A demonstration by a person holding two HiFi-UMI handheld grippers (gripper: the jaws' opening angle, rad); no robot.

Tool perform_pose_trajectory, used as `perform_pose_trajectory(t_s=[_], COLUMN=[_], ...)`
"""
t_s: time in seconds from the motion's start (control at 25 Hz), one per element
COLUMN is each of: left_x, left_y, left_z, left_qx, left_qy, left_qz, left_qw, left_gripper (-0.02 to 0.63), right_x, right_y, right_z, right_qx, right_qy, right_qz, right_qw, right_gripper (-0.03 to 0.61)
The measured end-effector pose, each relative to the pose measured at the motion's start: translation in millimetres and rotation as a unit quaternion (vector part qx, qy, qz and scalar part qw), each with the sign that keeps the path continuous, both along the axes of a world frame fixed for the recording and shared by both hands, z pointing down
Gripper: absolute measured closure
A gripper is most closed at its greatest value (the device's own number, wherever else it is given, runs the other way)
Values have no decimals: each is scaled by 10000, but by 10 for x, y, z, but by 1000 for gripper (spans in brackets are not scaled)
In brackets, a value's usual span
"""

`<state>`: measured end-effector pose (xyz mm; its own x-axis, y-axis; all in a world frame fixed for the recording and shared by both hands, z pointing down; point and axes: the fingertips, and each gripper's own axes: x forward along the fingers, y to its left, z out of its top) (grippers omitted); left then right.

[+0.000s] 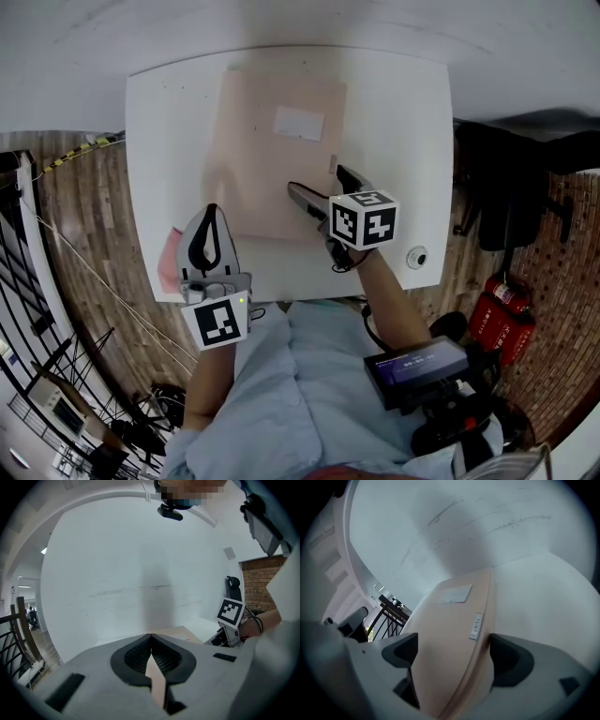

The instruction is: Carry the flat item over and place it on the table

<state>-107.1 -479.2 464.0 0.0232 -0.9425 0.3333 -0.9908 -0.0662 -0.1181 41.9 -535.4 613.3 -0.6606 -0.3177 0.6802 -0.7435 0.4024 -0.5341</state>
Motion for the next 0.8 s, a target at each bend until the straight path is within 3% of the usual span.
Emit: perform_pose_trajectory(t_s=[0.48,0.8], left_x=[15,-43], left_y=[152,386], left_z=[-180,-587], left_qx=[224,756], left_qy=[33,264], left_qz=[60,261], left_qw=[9997,9964], left_gripper=[604,604], right_x=[-19,-59], right_y=[109,346], right_z=[-224,-921], right_qx=[349,1321], right_qy=[-27,-170], right_qz=[58,346], right_qw=[9994,9905], right_gripper=[100,148])
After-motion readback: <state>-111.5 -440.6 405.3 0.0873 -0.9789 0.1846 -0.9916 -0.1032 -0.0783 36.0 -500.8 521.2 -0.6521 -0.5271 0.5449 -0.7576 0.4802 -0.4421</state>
